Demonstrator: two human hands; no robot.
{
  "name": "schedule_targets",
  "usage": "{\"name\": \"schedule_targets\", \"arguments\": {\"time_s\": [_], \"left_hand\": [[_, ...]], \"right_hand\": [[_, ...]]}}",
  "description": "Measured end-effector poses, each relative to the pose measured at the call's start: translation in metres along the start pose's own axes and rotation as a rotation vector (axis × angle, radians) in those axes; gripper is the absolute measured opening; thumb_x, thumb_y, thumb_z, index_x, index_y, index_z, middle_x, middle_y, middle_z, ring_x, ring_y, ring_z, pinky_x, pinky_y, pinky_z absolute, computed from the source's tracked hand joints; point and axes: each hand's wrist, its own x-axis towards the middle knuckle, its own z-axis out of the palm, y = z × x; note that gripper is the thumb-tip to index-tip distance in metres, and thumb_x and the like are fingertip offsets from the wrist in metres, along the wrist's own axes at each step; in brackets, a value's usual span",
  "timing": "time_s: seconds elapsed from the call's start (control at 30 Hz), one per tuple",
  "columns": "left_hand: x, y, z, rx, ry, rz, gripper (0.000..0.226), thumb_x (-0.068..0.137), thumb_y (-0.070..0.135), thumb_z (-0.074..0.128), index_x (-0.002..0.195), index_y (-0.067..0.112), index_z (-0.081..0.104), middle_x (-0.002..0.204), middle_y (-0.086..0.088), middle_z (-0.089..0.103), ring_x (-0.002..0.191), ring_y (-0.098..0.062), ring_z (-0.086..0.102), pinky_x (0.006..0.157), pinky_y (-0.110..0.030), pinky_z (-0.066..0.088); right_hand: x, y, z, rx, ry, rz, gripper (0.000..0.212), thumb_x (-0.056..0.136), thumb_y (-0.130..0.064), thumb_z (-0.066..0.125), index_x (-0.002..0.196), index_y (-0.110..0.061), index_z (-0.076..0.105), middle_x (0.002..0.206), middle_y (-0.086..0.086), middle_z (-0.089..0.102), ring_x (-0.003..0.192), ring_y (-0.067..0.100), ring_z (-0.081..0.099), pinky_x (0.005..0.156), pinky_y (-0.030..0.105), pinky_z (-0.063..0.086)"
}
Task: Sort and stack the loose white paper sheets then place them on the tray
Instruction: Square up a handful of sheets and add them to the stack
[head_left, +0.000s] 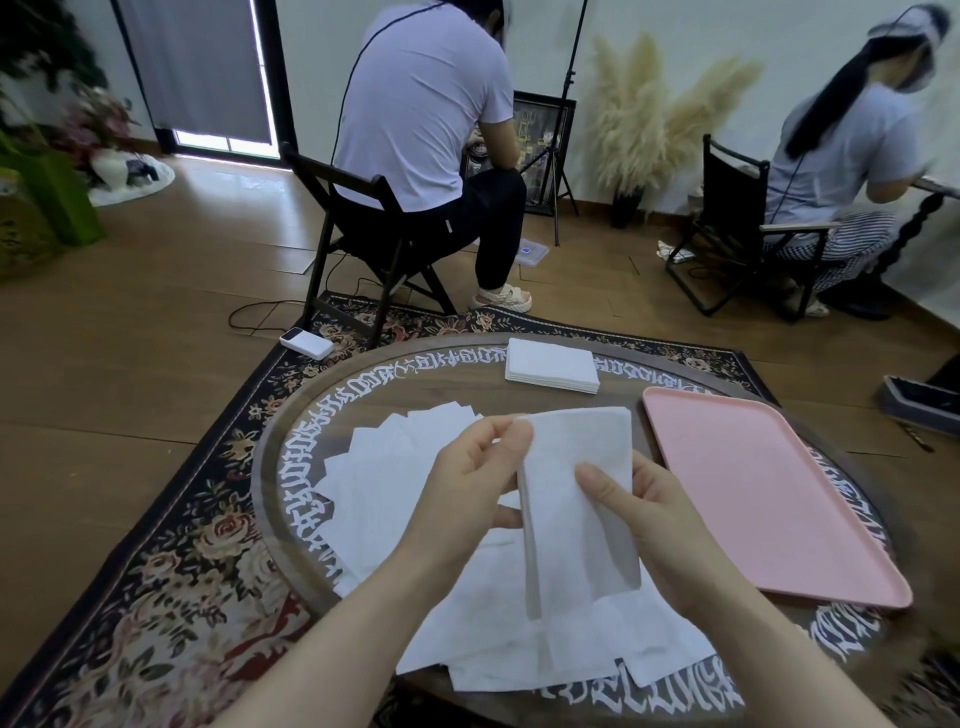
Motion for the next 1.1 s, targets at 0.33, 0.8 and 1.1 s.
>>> {"name": "schedule_targets", "arguments": {"time_s": [0.33,0.8,1.1], "left_hand": [[0.004,-0.004,-0.002,-0.150,0.078,0.020,0.013,0.093,0.006,0.061,0.103,0.009,0.068,0.096,-0.009,0.077,0.084,-0.021,0.073,0.072,-0.031,0.061],[0.022,-0.006,-0.033,0.384,0.268,0.119,0.027,0.084,0.005,0.069,0.099,0.028,0.063,0.080,0.001,0.068,0.072,-0.014,0.061,0.065,-0.031,0.052],[0.043,-0.025,-0.050,0.697,0.095,0.131,0.010,0.082,0.017,0.076,0.081,0.026,0.071,0.052,0.025,0.053,0.051,-0.001,0.043,0.050,-0.014,0.033]], "right_hand": [[0.002,0.000,0.004,-0.218,0.082,-0.120,0.071,0.067,-0.043,0.088,0.127,-0.031,0.052,0.123,-0.019,0.064,0.115,0.003,0.060,0.089,0.028,0.052],[0.005,0.001,-0.012,-0.473,0.095,0.023,0.011,0.083,-0.017,0.076,0.081,-0.010,0.067,0.066,-0.004,0.067,0.053,0.007,0.054,0.051,0.018,0.039],[0.013,0.008,-0.024,-0.493,0.148,-0.286,0.020,0.079,-0.011,0.081,0.076,-0.023,0.065,0.073,0.010,0.061,0.058,0.015,0.041,0.056,0.030,0.035]]}}
